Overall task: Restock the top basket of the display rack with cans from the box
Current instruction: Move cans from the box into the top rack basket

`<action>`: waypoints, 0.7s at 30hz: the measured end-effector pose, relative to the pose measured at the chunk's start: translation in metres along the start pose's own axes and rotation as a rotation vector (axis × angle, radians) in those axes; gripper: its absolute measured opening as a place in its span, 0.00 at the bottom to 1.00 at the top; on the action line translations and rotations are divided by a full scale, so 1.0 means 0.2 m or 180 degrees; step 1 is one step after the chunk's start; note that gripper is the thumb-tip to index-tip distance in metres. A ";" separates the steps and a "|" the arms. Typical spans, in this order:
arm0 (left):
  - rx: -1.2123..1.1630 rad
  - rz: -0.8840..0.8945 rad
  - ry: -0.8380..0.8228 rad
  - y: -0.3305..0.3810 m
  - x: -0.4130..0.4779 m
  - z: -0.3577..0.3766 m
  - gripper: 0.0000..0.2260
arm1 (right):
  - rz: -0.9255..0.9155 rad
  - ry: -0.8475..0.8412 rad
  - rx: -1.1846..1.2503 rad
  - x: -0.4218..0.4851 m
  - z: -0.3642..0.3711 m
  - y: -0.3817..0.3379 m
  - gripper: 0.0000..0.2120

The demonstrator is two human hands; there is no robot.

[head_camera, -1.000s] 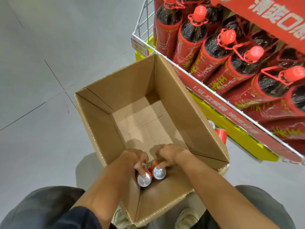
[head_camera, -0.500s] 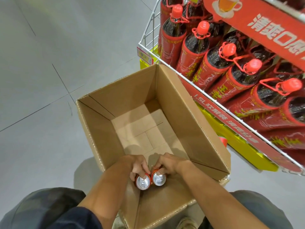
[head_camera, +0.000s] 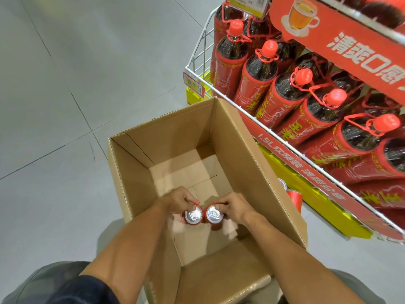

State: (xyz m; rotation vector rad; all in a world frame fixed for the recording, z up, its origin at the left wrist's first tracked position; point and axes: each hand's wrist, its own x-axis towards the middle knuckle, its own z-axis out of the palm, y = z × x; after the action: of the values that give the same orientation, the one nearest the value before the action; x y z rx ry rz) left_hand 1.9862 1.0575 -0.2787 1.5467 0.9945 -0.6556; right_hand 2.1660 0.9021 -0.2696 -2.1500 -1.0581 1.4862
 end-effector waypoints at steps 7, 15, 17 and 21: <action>-0.0661 0.0799 0.1011 0.06 0.05 -0.08 0.12 | 0.0247 0.0895 0.0646 0.17 0.00 -0.06 0.13; 0.0316 0.0795 0.1268 0.08 0.06 -0.03 0.23 | -0.0017 0.0894 0.0062 0.17 0.02 -0.05 0.27; 0.0255 0.0815 0.1202 0.08 0.05 -0.04 0.22 | -0.0076 0.0868 -0.0022 0.17 0.00 -0.06 0.24; 0.0143 0.1075 0.1278 0.18 -0.11 -0.16 0.19 | -0.0304 0.1011 -0.0070 0.09 -0.09 -0.18 0.19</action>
State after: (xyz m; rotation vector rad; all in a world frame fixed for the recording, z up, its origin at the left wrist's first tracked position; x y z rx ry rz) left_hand 2.0036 1.0826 -0.2350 1.8753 0.9790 -0.1319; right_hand 2.1714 0.9418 -0.2515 -2.2213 -1.0477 1.0505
